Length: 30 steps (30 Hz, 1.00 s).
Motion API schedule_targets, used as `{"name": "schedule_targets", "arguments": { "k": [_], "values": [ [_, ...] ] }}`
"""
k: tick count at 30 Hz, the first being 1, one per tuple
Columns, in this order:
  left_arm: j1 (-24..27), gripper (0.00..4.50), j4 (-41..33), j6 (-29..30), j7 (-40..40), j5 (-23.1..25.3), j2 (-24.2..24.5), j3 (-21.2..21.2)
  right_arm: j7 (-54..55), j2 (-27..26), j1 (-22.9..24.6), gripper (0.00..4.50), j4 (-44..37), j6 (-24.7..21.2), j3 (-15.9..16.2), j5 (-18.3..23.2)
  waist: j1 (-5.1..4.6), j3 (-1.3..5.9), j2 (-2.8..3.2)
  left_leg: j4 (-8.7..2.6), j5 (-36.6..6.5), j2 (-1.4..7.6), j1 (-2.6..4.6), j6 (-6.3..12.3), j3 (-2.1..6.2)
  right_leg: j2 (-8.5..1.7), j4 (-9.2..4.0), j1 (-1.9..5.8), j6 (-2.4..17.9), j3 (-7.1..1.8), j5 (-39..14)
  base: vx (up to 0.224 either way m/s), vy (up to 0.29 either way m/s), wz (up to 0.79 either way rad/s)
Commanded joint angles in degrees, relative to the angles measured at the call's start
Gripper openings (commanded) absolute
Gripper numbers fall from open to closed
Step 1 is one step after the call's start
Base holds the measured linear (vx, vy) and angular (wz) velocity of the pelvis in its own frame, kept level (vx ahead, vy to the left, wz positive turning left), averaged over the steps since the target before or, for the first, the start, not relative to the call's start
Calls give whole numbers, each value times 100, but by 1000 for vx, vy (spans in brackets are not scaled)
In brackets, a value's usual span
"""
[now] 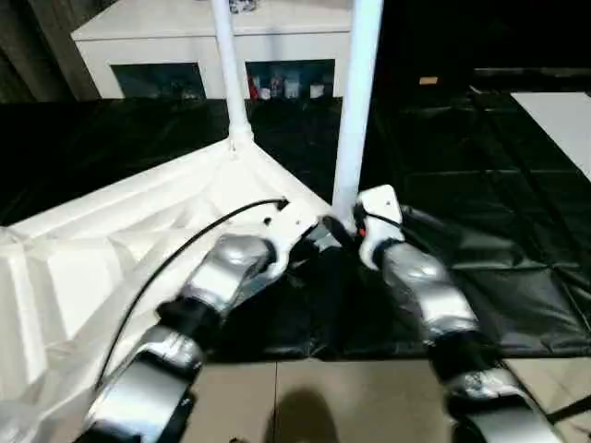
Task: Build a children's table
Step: Rotate leg to tighten
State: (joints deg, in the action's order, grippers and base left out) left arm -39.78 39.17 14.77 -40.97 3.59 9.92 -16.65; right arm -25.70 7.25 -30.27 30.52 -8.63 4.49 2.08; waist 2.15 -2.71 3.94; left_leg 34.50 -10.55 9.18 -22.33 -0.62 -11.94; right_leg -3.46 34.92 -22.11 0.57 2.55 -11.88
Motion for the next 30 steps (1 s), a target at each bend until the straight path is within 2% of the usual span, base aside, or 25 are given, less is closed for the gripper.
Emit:
{"name": "schedule_targets", "arguments": {
  "k": [1, 4, 6, 7, 8, 9, 10, 13, 16, 20, 21, 22, 27, 30],
  "values": [
    [173, 0, -226, -117, -427, 24, 202, -185, -917, 248, 150, 340, -447, -4, 402, 93, 71, 383, -85, -368, -721, 444, 100, 626, 269, -569, -356, 267, 1462, -254, -120, 0, 0, 0],
    [319, 0, -496, -128, -865, -36, 425, -289, -1754, 787, 391, 354, -815, 112, 631, 100, 118, 372, -85, -365, -781, 456, 117, 644, 256, -556, -356, 249, 1466, -255, -157, 0, 0, 0],
    [473, 0, -812, -234, -1371, -128, 656, -411, -2368, 1180, 569, 354, -1113, 185, 682, 221, 150, 351, -75, -386, -988, 469, 131, 562, 257, -570, -396, 232, 1439, -268, -534, 0, 0, 0],
    [523, 0, -919, -256, -1531, -159, 728, -448, -2514, 1282, 611, 354, -1187, 198, 682, 260, 150, 351, -75, -386, -988, 469, 131, 562, 257, -570, -396, 232, 1439, -268, -534, 0, 0, 0],
    [533, 0, -940, -260, -1563, -165, 742, -456, -2543, 1302, 619, 354, -1201, 200, 683, 268, 157, 340, -79, -399, -1099, 482, 136, 495, 257, -572, -411, 216, 1403, -276, -754, 0, 0, 0],
    [637, 0, -1178, -273, -1879, -228, 885, -525, -2778, 1464, 677, 354, -1329, 211, 690, 344, 154, 335, -53, -413, -1148, 482, 145, 437, 262, -561, -420, 205, 1415, -271, -859, 0, 0, 0],
    [747, 0, -1444, -278, -2248, -307, 1061, -611, -3036, 1641, 737, 354, -1484, 202, 715, 435, 165, 341, -58, -417, -1168, 492, 157, 414, 267, -563, -422, 204, 1409, -271, -878, 0, 0, 0],
    [829, 0, -1691, -277, -2630, -376, 1251, -718, -3241, 1746, 768, 354, -1634, 164, 733, 554, 216, 344, -28, -424, -1136, 502, 172, 405, 257, -541, -397, 179, 1413, -274, -753, 0, 0, 0],
    [836, 0, -1762, -284, -2805, -381, 1327, -776, -3316, 1697, 752, 354, -1657, 160, 822, 490, 284, 337, -31, -423, -1282, 495, 216, 287, 237, -548, -428, 135, 1409, -291, -927, 0, 0, 0],
    [851, 0, -1836, -275, -2861, -373, 1360, -787, -3440, 1722, 767, 354, -1654, 219, 978, 383, 279, 337, -35, -450, -1304, 487, 182, 165, 259, -547, -407, 164, 1375, -282, -918, 0, 0, 0],
    [851, 0, -1849, -274, -2860, -375, 1362, -785, -3478, 1738, 776, 354, -1653, 236, 1013, 366, 275, 337, -39, -450, -1303, 486, 179, 165, 259, -550, -407, 167, 1370, -285, -898, 0, 0, 0],
    [856, 0, -1888, -262, -2865, -387, 1375, -782, -3581, 1790, 799, 354, -1663, 272, 1103, 336, 279, 343, -80, -439, -1264, 479, 169, 194, 258, -558, -396, 182, 1371, -286, -865, 0, 0, 0],
    [865, 0, -1932, -242, -2888, -388, 1401, -759, -3753, 1950, 808, 354, -1630, 350, 1211, 237, 280, 347, -70, -418, -1059, 475, 150, 320, 259, -556, -393, 188, 1358, -278, -770, 0, 0, 0],
    [867, 0, -1928, -243, -2874, -384, 1406, -754, -3724, 2021, 757, 354, -1475, 454, 1225, 124, 286, 352, -84, -407, -1031, 473, 152, 331, 253, -558, -395, 185, 1361, -278, -789, 0, 0, 0]
  ]
}}
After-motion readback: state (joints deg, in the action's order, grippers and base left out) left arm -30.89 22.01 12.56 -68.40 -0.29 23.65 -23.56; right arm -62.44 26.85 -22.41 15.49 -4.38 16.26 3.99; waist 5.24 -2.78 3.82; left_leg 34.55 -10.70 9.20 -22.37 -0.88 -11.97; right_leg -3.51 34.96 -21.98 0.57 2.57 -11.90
